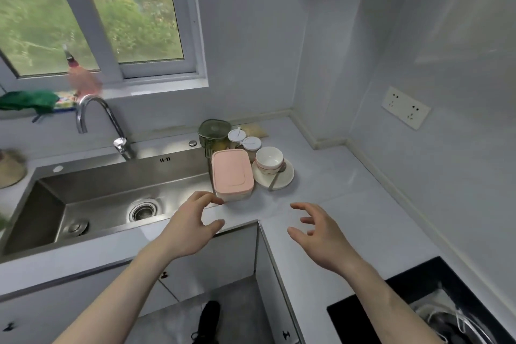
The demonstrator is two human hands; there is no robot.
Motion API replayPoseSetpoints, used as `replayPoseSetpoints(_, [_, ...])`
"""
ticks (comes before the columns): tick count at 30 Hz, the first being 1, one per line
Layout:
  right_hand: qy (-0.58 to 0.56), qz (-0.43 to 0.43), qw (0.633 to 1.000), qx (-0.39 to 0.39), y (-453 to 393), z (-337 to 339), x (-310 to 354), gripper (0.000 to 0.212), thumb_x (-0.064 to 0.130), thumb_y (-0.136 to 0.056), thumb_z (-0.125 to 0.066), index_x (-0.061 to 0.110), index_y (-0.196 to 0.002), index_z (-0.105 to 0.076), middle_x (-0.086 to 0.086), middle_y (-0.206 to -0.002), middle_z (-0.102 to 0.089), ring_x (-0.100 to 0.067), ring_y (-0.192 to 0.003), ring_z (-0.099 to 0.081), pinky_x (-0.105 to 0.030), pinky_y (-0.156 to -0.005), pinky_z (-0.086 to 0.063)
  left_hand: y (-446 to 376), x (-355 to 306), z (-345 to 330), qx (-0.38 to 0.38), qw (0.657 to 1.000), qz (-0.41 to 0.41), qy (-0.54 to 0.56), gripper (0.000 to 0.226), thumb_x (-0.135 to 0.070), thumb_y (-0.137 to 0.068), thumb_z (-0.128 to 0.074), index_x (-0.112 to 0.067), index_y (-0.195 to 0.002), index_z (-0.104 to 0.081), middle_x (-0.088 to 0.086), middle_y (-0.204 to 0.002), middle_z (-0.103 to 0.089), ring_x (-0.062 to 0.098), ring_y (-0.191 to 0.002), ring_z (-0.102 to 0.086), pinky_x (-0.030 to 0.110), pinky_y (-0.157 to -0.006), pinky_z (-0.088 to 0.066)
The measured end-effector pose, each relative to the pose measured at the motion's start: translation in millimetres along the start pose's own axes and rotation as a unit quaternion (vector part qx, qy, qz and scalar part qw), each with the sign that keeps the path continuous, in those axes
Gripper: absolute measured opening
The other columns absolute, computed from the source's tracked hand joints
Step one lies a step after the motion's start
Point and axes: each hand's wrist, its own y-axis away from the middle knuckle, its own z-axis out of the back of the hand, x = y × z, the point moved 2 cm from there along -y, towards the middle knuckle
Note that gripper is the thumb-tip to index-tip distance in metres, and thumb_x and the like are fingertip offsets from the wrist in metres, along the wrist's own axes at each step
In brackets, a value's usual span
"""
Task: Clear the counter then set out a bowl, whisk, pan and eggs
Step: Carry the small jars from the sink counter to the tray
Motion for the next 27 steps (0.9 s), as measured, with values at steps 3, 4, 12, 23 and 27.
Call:
replayPoseSetpoints(3, [0.002,-0.021,1.0,-0.009,-34,-7,-5,0.048,0.035,-0.094,-0.068,0.042,-0.138,-0.051,0.023,-0.135,-0.048,0.001,-0.12,-0.053,-0.026,-0.101,-0.05,-51,23,0,0.024,1.0,-0.004,-0.013,0.034,-0.033,-0.087,-0.074,-0.038,-0.117,-0.061,-0.018,-0.13,-0.052,0.002,-0.114,-0.052,0.015,-0.089,-0.037])
replayPoseSetpoints(4, [0.005,-0.028,1.0,-0.008,-40,-8,-5,0.047,0.035,-0.094,-0.068,0.043,-0.137,-0.051,0.023,-0.135,-0.048,0.002,-0.12,-0.054,-0.026,-0.101,-0.051,-62,28,-1,0.031,0.999,-0.006,-0.016,0.034,-0.034,-0.087,-0.074,-0.039,-0.117,-0.061,-0.018,-0.131,-0.053,0.004,-0.115,-0.052,0.019,-0.091,-0.038])
replayPoseSetpoints(12, [-0.011,-0.095,0.995,-0.02,-141,-47,15,0.05,0.038,-0.094,-0.065,0.046,-0.139,-0.047,0.024,-0.136,-0.046,0.004,-0.118,-0.054,-0.028,-0.098,-0.053,-211,84,24,0.111,0.993,0.001,-0.034,0.036,-0.035,-0.085,-0.074,-0.034,-0.119,-0.062,-0.012,-0.124,-0.052,0.011,-0.106,-0.059,0.034,-0.097,-0.048])
replayPoseSetpoints(23, [-0.02,-0.144,0.988,-0.051,-232,-89,46,0.054,0.041,-0.094,-0.064,0.037,-0.145,-0.047,0.021,-0.142,-0.045,-0.001,-0.118,-0.057,-0.025,-0.097,-0.051,-399,132,9,0.188,0.968,-0.045,-0.162,0.061,-0.026,-0.08,-0.069,-0.017,-0.138,-0.052,0.007,-0.137,-0.045,0.028,-0.125,-0.051,0.035,-0.106,-0.043])
replayPoseSetpoints(27, [-0.021,-0.171,0.983,-0.068,-247,-92,42,0.054,0.042,-0.093,-0.064,0.038,-0.144,-0.047,0.023,-0.139,-0.044,-0.002,-0.118,-0.057,-0.025,-0.096,-0.051,-453,132,-14,0.217,0.933,-0.107,-0.266,0.075,-0.015,-0.078,-0.057,-0.021,-0.15,-0.035,0.009,-0.149,-0.032,0.037,-0.126,-0.045,0.046,-0.104,-0.046])
